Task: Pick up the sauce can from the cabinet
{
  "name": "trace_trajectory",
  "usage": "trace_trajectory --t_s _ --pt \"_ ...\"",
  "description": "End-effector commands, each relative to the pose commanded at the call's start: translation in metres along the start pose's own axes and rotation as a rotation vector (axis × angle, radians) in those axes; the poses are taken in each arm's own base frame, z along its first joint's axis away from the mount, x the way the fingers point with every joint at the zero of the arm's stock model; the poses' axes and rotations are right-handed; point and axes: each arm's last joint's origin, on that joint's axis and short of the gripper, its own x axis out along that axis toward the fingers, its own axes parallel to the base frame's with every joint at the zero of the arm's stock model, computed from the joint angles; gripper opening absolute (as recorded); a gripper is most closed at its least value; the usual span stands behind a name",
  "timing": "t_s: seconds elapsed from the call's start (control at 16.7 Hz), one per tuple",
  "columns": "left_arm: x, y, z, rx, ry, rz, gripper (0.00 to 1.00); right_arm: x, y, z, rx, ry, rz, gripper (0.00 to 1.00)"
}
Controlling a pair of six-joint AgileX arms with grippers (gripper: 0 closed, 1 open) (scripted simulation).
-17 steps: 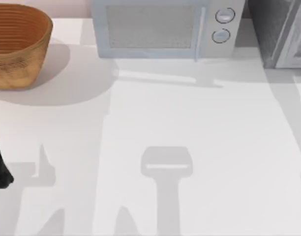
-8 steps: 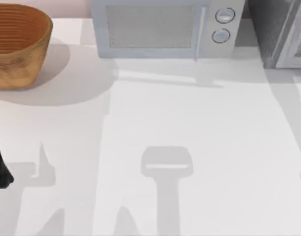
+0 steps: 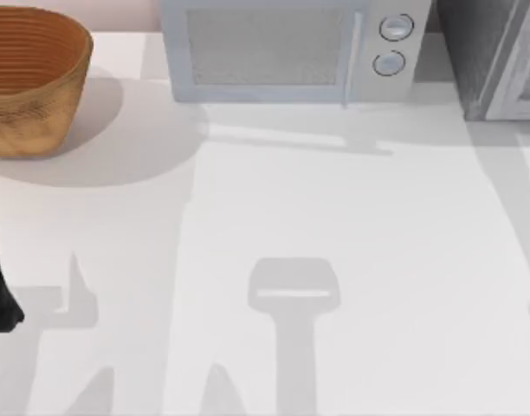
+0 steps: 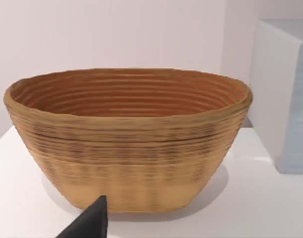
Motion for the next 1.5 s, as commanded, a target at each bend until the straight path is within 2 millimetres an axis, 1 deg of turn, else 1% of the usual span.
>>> trace_trajectory --t_s 0.06,0.6,0.72,0.84,0.96,1.14,1.26,1.32,1.38,1.5 --pt "0.0 0.0 0.0 0.0 0.0 0.0 1.0 0.0 0.0 0.0 0.0 0.0 0.0 0.0" --pt "0.0 0.0 0.0 0.0 0.0 0.0 1.0 -0.001 0.001 0.0 0.002 0.001 0.003 0.0" --pt "0.0 0.0 0.0 0.0 0.0 0.0 1.0 -0.011 0.006 0.005 0.001 0.009 0.021 0.0" --pt "0.0 0.0 0.0 0.0 0.0 0.0 1.0 -0.036 0.013 0.016 -0.001 0.018 0.042 0.0" --pt "0.0 0.0 0.0 0.0 0.0 0.0 1.0 -0.072 0.015 0.031 -0.003 0.024 0.048 0.0" --pt "0.0 0.0 0.0 0.0 0.0 0.0 1.0 -0.133 0.009 0.05 -0.002 0.018 0.025 0.0" --pt "0.0 0.0 0.0 0.0 0.0 0.0 1.0 -0.165 0.004 0.057 0.0 0.007 0.008 0.0" --pt "0.0 0.0 0.0 0.0 0.0 0.0 1.0 -0.175 0.002 0.059 0.001 0.003 0.004 0.0" --pt "0.0 0.0 0.0 0.0 0.0 0.0 1.0 -0.18 0.001 0.059 0.002 0.0 0.002 0.0" --pt "0.0 0.0 0.0 0.0 0.0 0.0 1.0 -0.181 0.001 0.059 0.002 0.0 0.002 0.0"
